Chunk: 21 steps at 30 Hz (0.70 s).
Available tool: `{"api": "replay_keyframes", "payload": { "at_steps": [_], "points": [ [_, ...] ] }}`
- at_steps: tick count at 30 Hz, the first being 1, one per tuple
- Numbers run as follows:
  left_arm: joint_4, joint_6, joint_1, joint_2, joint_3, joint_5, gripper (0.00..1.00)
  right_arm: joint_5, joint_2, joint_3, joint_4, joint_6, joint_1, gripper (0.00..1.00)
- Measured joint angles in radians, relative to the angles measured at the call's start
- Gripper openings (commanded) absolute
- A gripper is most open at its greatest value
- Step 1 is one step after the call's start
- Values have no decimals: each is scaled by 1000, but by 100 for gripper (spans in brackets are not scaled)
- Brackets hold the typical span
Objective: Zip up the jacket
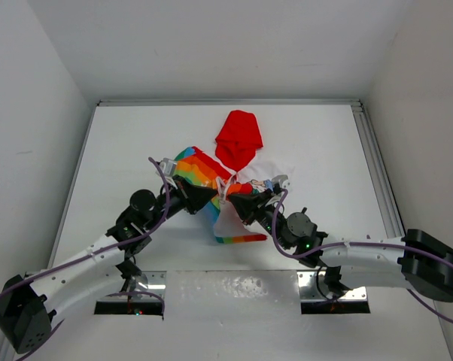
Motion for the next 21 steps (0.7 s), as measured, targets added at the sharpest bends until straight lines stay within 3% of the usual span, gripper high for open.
{"api": "replay_keyframes", "payload": {
  "at_steps": [21],
  "points": [
    [-23, 19, 0, -10, -3, 29, 0, 1, 0, 29, -44, -23, 0, 0]
  ]
}}
